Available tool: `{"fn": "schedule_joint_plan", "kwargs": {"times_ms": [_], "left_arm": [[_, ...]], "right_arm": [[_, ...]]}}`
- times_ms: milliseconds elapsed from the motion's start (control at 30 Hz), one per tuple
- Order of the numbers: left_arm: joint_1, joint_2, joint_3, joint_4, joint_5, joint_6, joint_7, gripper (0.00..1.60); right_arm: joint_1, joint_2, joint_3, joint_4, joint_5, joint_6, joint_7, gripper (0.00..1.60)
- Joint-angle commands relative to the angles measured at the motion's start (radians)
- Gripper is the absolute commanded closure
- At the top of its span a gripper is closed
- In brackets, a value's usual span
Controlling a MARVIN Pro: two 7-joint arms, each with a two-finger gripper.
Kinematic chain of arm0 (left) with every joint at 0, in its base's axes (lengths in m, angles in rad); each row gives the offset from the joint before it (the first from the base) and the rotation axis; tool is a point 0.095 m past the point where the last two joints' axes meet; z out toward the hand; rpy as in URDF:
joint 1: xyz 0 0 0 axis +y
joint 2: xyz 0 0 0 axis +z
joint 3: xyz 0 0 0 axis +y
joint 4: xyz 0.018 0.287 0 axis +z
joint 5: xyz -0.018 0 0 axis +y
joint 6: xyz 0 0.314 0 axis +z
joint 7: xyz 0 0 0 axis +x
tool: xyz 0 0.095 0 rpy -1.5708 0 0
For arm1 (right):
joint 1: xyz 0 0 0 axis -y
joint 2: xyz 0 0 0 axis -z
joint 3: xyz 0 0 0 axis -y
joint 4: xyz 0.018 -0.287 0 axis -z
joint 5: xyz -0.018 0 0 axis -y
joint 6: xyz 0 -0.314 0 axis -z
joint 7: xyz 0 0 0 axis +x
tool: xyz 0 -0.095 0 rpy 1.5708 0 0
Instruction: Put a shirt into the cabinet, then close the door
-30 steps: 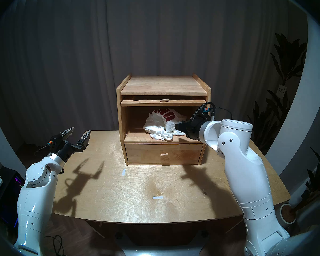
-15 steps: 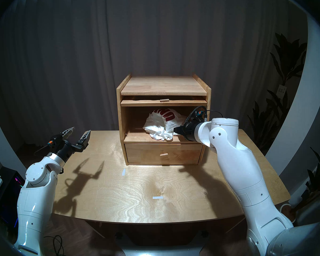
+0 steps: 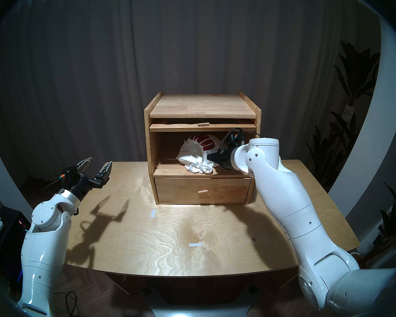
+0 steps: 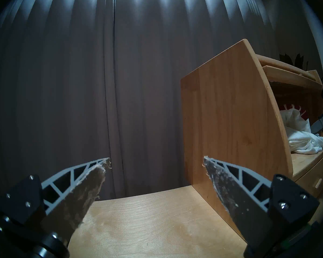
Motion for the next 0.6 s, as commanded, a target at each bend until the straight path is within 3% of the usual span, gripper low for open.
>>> {"fn": "schedule_joint_plan", "kwargs": {"times_ms": [0, 233, 567], "left_arm": [[-0.010, 0.005, -0.004, -0.022, 0.001, -0.005, 0.001, 0.00], [-0.009, 0.005, -0.004, -0.024, 0.002, -0.005, 0.002, 0.00], [-0.009, 0.005, -0.004, -0.024, 0.001, -0.005, 0.002, 0.00]], "right_arm": [[0.123, -0.036, -0.024, 0.107, -0.016, -0.003, 0.029, 1.60], [0.135, -0.032, -0.060, 0.151, -0.030, -0.003, 0.052, 1.60], [0.063, -0.029, -0.044, 0.008, 0.008, -0.003, 0.020, 1.60]]}}
